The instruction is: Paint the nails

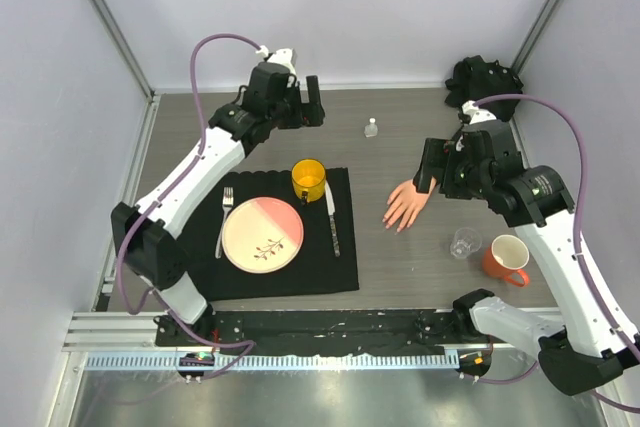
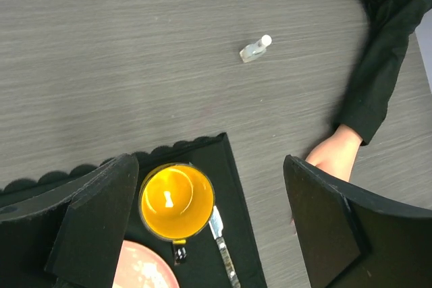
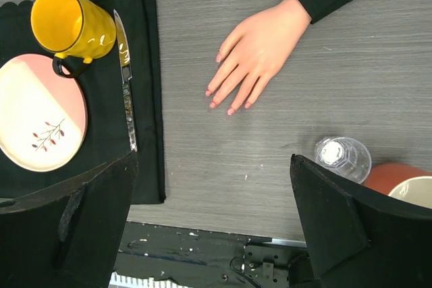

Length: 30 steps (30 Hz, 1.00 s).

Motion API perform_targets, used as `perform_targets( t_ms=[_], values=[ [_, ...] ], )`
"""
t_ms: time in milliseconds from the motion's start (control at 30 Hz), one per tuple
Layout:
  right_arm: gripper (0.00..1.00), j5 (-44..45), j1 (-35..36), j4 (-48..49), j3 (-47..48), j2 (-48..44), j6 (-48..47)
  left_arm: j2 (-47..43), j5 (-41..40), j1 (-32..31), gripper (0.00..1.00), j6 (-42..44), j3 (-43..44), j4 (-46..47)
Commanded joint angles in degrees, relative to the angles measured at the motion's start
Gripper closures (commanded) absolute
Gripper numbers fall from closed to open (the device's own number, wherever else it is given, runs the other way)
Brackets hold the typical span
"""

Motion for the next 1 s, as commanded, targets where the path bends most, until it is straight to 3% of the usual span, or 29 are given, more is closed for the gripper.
perform_targets(
  t_ms=[0, 233, 700, 967],
  values=[
    [0.00, 0.9, 0.1, -0.8, 1.9, -1.1, 0.2, 4.6, 1.8, -1.4, 0.07, 2.9, 8.7, -2.3],
    [0.00, 4.1, 0.1, -2.8, 2.2, -3.2, 0.5, 14.7, 2.7, -3.1, 0.07, 4.5, 21.4, -8.9],
    [0.00, 12.3, 0.1, -7.1, 5.9, -6.7, 1.8, 29.5, 5.2, -3.4, 0.04, 0.7, 32.0, -7.3],
    [0.00, 12.6, 0.1, -7.4, 5.6, -5.2, 3.7, 34.4, 8.4, -3.3, 0.10, -1.9, 37.6, -6.3]
  ],
)
